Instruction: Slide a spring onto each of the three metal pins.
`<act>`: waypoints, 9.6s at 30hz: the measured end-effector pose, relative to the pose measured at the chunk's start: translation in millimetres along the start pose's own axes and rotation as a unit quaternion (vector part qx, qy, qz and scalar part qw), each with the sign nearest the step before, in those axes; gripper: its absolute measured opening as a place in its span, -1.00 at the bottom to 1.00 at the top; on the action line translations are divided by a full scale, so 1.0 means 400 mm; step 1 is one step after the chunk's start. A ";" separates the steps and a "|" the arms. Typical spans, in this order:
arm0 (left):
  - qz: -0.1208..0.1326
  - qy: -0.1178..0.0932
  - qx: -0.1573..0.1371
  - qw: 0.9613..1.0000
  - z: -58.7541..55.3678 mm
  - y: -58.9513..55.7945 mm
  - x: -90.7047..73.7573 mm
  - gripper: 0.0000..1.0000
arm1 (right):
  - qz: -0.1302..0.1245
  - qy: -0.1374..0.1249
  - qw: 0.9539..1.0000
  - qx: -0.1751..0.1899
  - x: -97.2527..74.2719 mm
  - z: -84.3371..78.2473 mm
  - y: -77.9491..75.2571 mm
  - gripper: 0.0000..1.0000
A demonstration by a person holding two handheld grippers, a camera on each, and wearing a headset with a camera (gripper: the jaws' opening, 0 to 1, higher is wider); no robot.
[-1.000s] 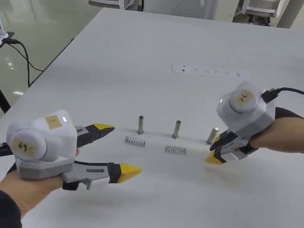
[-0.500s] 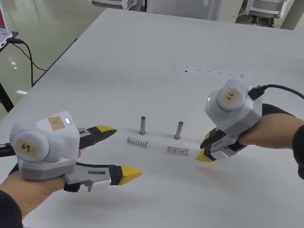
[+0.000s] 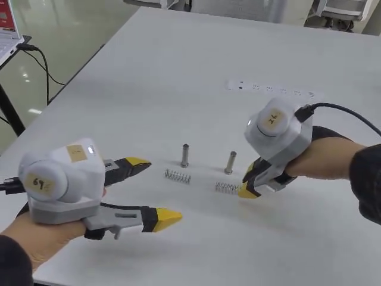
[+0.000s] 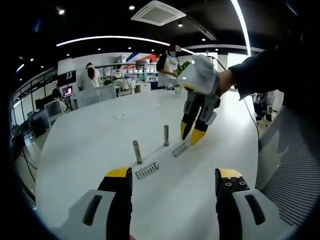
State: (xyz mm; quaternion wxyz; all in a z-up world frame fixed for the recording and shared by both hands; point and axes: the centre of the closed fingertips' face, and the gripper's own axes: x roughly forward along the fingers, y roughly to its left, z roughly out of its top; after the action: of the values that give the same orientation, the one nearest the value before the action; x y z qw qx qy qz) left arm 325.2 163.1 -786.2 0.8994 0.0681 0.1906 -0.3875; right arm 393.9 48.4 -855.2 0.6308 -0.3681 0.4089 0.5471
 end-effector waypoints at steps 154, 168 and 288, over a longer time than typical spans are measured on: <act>-0.142 -0.013 0.067 0.987 0.068 -0.174 0.076 -0.85 | 0.076 -0.059 0.983 -0.157 -0.149 0.128 0.237 -0.74; -0.148 -0.005 0.075 0.986 0.060 -0.181 0.077 -0.85 | 0.090 -0.076 0.982 -0.151 -0.169 0.163 0.263 -0.74; -0.032 0.004 -0.024 0.999 -0.002 -0.034 0.034 0.21 | -0.013 -0.019 0.998 -0.060 -0.182 0.106 -0.042 -0.74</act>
State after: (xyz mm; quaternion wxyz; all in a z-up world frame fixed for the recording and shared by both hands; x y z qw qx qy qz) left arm 323.5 144.7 -792.1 0.8871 0.0421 0.2060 -0.4110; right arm 410.6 56.3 -771.3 0.6223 -0.4004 0.3585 0.5691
